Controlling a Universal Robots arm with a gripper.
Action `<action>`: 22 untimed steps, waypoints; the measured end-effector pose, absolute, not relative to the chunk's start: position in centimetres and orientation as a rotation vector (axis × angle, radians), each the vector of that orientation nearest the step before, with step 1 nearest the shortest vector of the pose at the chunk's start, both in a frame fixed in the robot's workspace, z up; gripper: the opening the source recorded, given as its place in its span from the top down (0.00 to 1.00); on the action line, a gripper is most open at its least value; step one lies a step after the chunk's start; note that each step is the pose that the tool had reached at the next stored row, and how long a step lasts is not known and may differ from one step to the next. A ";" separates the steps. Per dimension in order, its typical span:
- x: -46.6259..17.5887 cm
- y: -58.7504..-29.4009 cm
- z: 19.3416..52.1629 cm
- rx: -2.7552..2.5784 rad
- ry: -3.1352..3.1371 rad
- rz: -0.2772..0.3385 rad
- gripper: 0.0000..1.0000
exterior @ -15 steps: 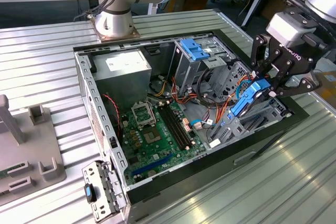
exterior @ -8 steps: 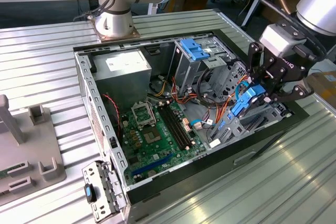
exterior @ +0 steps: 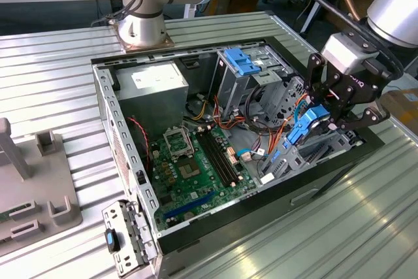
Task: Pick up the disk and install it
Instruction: 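Insert the disk into the insertion slot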
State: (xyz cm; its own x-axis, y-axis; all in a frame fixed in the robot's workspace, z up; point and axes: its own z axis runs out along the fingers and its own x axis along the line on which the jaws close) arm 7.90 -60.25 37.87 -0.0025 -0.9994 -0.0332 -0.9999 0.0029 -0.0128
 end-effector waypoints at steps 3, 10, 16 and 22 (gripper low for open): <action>7.9 -60.2 37.8 -2.195 2.201 0.022 0.56; 7.9 -60.2 37.8 -2.195 2.201 0.022 0.64; 7.9 -60.2 38.9 -2.196 2.202 0.022 0.64; 7.5 -60.2 38.8 -2.185 2.188 0.028 0.64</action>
State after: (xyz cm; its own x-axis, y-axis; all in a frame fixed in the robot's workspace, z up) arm 7.50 -60.24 38.83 -0.0010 -0.9989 -0.0475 -0.9997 0.0020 -0.0223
